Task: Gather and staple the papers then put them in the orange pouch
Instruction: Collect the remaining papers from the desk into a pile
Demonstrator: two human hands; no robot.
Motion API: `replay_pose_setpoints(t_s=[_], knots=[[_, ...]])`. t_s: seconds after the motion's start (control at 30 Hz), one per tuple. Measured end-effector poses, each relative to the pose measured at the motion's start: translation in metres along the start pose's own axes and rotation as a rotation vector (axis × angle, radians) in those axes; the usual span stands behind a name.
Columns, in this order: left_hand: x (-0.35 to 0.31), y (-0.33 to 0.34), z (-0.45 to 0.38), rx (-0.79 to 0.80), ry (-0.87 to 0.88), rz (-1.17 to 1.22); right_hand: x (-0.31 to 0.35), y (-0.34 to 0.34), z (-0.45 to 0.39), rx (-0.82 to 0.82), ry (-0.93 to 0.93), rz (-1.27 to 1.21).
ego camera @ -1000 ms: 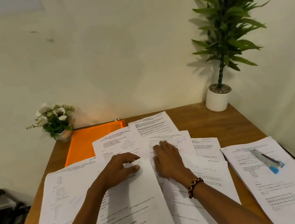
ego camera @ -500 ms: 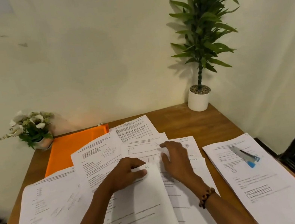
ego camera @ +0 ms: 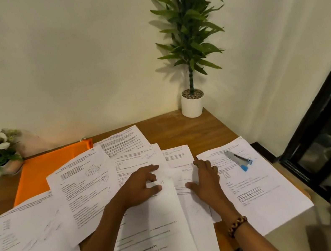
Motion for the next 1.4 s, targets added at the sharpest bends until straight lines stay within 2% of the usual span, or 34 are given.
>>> replay_pose_setpoints(t_s=[0.23, 0.43, 0.6, 0.77, 0.97, 1.1, 1.17, 1.27, 1.33, 1.4], knots=[[-0.008, 0.011, -0.01, 0.026, 0.035, -0.106, -0.007, 0.006, -0.003, 0.032, -0.022, -0.05], [-0.02, 0.027, -0.021, 0.048, 0.068, -0.129, -0.004, 0.008, -0.003, 0.016, -0.047, 0.01], [-0.038, 0.029, -0.024, 0.044, 0.143, -0.172, -0.004, 0.0, 0.005, 0.018, -0.107, -0.304], [-0.039, 0.014, -0.021, -0.052, 0.106, -0.089, -0.001, -0.006, 0.009, 0.193, -0.044, -0.65], [-0.041, 0.009, -0.02, -0.118, 0.092, -0.001, 0.012, 0.008, 0.02, 0.369, -0.029, -0.639], [-0.038, 0.012, -0.017, -0.087, 0.064, 0.008, 0.011, 0.011, 0.028, 0.372, 0.036, -0.556], [-0.034, 0.015, -0.018, -0.053, 0.045, -0.019, 0.014, 0.008, 0.028, 0.332, 0.029, -0.502], [-0.022, 0.015, -0.018, -0.051, -0.001, -0.057, 0.013, -0.009, 0.007, 0.069, -0.014, -0.422], [-0.014, 0.016, -0.017, -0.053, -0.007, -0.046, 0.005, -0.018, -0.013, -0.084, 0.055, -0.347], [-0.01, 0.019, -0.017, -0.048, -0.004, -0.039, 0.0, -0.017, -0.027, -0.104, 0.125, -0.233]])
Point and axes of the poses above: each hand's wrist, its own z-axis away from the middle knuckle, its own y-axis out of the palm, x = y × z, the point moved 8 cm from there along -z, towards the middle knuckle, and after that the axes turned 12 degrees about y, right-handed, at the moved point
